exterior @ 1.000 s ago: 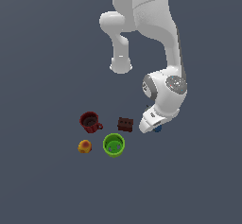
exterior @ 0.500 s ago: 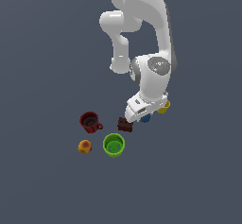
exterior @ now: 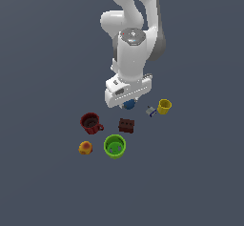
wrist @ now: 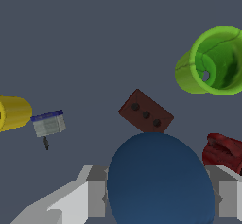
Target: Pick up a designated object from a clutter of objects.
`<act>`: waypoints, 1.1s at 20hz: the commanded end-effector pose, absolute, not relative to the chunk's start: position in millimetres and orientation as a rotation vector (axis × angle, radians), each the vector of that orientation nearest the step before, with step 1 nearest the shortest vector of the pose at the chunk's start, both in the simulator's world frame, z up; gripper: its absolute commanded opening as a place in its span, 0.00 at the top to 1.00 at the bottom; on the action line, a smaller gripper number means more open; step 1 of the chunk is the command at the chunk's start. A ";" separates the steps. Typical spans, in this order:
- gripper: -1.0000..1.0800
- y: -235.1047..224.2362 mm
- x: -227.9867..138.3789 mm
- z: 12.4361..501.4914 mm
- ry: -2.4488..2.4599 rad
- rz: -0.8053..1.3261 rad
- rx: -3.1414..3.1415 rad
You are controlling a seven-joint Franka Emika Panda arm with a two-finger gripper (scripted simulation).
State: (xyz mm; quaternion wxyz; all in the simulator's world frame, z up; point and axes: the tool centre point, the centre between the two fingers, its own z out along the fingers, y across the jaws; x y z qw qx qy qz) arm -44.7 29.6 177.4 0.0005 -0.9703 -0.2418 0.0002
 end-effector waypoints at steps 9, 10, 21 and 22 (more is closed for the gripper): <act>1.00 -67.5 -80.9 261.7 -0.759 -0.004 -3.042; 1.00 -76.9 -84.2 269.7 -0.759 -0.004 -3.042; 1.00 -177.9 -117.9 355.7 -0.758 -0.002 -3.045; 1.00 -185.9 -120.3 362.6 -0.758 -0.001 -3.045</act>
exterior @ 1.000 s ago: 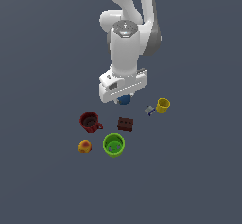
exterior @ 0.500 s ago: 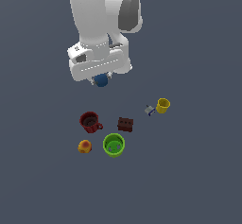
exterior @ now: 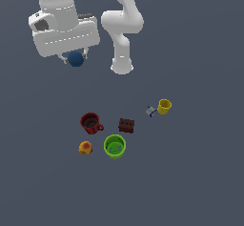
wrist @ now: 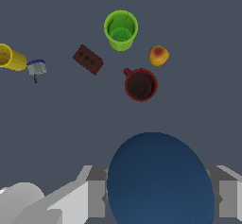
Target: Pick up a designated object from a clutter of objects.
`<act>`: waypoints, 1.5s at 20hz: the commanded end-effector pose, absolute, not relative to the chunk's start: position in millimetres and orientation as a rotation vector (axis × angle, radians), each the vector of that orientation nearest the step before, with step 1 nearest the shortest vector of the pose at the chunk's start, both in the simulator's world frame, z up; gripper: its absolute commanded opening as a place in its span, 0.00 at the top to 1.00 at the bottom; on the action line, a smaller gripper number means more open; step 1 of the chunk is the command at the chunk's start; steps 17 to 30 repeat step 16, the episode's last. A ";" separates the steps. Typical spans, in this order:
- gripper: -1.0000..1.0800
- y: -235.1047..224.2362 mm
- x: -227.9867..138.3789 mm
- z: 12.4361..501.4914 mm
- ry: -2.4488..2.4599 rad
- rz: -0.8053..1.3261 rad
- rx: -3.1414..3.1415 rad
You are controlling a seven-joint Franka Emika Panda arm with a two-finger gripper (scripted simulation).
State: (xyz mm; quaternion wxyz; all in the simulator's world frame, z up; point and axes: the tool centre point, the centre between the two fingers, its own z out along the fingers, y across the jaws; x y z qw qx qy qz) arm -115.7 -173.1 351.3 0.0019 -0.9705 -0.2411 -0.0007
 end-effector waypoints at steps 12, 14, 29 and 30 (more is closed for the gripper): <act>1.00 -241.5 -133.7 409.4 -0.759 0.000 -3.048; 1.00 -243.5 -133.7 410.9 -0.759 0.000 -3.048; 1.00 -243.7 -133.5 411.5 -0.760 0.000 -3.048; 1.00 -243.7 -133.5 411.5 -0.760 0.000 -3.048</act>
